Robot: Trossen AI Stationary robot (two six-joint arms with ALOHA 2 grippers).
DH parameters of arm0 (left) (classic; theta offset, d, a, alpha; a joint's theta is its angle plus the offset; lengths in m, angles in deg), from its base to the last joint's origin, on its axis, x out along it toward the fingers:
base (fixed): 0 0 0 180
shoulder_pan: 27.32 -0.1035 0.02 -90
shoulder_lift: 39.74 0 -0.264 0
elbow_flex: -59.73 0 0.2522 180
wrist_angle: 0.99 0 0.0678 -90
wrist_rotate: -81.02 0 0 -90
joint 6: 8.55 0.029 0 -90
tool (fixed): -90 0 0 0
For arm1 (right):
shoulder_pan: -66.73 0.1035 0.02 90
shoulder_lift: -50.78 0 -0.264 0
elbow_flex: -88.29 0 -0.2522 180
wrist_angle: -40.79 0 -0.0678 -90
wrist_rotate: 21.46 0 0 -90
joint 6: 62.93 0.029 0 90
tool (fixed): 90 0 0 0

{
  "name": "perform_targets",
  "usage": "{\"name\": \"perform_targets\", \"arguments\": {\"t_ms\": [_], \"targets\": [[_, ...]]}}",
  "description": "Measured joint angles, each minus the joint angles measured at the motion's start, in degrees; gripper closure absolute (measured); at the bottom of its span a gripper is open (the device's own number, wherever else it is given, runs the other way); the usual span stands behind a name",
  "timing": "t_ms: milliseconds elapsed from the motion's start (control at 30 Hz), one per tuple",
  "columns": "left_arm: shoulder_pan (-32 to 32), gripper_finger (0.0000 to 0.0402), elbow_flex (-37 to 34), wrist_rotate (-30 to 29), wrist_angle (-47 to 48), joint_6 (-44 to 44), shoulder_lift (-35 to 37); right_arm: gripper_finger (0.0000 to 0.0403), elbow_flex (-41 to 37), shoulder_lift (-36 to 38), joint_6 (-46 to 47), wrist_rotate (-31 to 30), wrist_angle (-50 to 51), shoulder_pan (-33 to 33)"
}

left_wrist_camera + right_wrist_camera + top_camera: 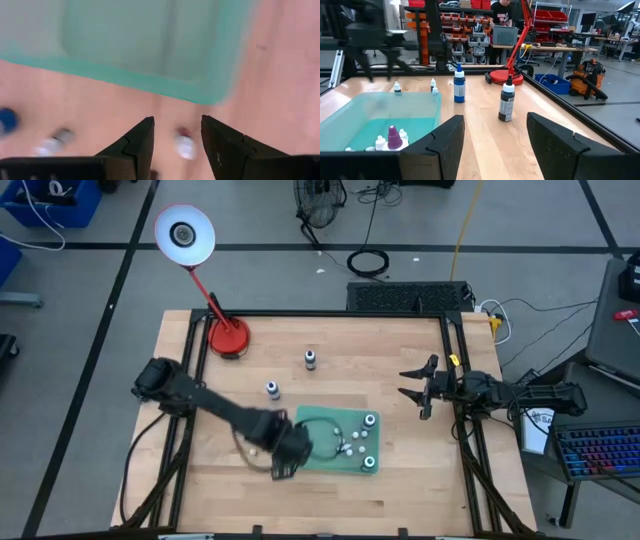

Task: Pick & Place food coloring
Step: Put the small red food coloring bottle into the green bin

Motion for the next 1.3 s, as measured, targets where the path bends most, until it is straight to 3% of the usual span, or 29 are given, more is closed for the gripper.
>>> {"name": "perform_targets", "arguments": {"t_ms": [100, 267, 400, 600, 767, 967, 1300], "targets": [[4.45, 0.0238, 0.00, -2.96, -0.66, -4.91, 0.00, 0.0201, 0.00, 0.02, 0.00, 0.00, -0.10, 0.02], [10.06, 0.0236, -0.01, -13.54, -0.77, -12.04, -0.20, 0.0199, 0.01, 0.02, 0.00, 0.00, -0.10, 0.01], [11.06, 0.0238, 0.00, -15.22, -0.41, -19.66, -0.26, 0.0198, 0.01, 0.02, 0.00, 0.00, -0.10, 0.01], [8.54, 0.0249, -0.02, -13.20, 2.88, -32.47, -0.28, 0.0201, 0.02, 0.02, 0.00, 0.00, -0.12, 0.02], [5.60, 0.0260, -1.51, -8.99, 6.03, -37.04, -0.24, 0.0198, 0.00, 0.02, 0.00, 0.00, -0.10, 0.00], [2.98, 0.0253, -5.69, 0.23, 4.87, -36.65, -0.33, 0.0201, 0.00, 0.02, 0.00, 0.00, -0.10, 0.01], [1.98, 0.0241, -8.85, 3.08, -3.26, -30.35, -0.33, 0.0199, 0.02, 0.02, 0.00, 0.00, -0.10, 0.01]]}}
